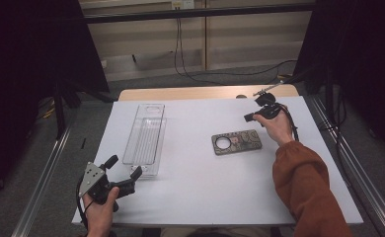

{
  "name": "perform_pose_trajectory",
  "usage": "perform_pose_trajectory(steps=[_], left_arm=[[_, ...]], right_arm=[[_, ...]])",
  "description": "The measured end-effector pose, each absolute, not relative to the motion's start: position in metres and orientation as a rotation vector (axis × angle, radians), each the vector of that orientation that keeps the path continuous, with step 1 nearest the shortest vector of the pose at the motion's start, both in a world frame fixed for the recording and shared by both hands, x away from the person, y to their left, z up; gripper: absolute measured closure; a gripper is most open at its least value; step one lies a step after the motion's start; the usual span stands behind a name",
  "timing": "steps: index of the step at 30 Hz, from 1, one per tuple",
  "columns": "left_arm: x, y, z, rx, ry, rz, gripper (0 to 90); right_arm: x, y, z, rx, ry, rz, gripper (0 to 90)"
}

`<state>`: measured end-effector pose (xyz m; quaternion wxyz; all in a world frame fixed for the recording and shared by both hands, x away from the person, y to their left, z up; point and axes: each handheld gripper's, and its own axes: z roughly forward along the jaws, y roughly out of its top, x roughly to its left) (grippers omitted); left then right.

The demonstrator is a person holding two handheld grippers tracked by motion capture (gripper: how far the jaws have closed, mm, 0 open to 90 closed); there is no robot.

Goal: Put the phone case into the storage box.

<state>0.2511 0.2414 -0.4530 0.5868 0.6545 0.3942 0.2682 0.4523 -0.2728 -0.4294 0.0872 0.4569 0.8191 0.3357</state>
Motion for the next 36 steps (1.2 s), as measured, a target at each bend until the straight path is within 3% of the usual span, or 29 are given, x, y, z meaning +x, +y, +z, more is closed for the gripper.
perform_pose_trajectory(steps=[20, 36], left_arm=[[0.256, 0.239, -0.453, 1.508, 0.927, 0.619, 2.9], [0.256, 0.239, -0.453, 1.506, 0.928, 0.627, 2.7]], right_arm=[[0.460, -0.258, -0.468, 1.399, 2.510, 0.747, 90.0], [0.456, -0.268, -0.473, 1.436, 2.479, 0.851, 90.0]])
